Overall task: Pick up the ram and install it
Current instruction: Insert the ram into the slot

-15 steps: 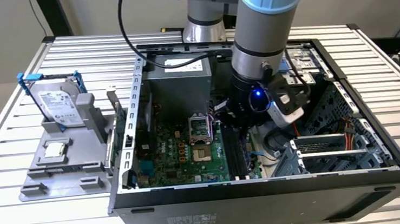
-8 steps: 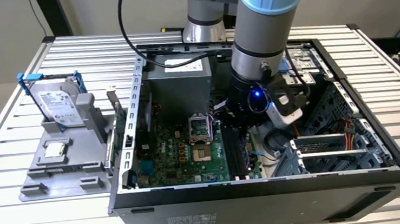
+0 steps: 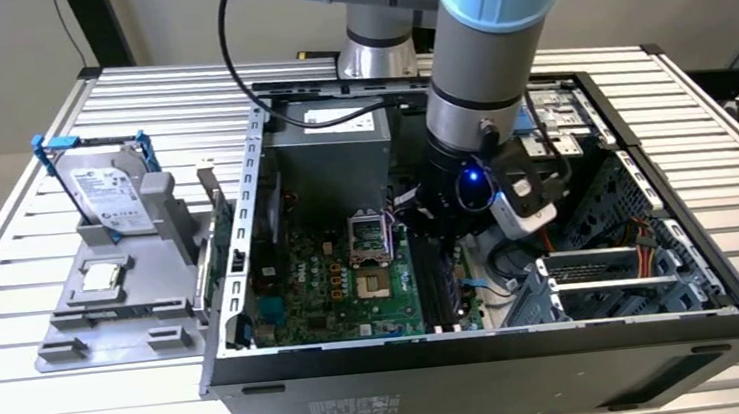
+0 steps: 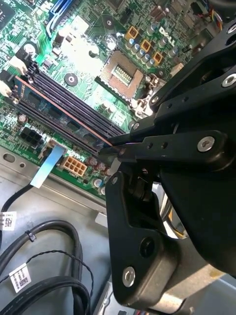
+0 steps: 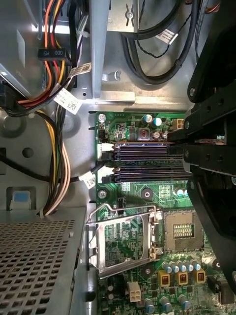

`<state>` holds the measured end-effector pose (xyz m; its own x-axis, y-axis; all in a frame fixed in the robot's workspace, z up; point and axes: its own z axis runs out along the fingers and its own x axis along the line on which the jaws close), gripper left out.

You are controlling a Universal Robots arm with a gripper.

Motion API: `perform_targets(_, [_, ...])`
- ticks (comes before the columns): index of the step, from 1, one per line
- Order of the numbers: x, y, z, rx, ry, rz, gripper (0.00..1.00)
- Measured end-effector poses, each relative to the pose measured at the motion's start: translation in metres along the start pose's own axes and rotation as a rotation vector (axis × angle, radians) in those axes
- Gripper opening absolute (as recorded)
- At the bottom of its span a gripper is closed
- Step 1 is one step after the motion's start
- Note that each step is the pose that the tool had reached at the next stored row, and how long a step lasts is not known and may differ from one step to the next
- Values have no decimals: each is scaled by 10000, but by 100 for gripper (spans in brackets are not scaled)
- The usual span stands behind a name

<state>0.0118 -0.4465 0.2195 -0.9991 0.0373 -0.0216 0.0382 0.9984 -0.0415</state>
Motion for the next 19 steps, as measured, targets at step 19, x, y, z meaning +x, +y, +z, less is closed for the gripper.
perform_targets(19, [-15, 3, 24, 417, 1, -39, 0])
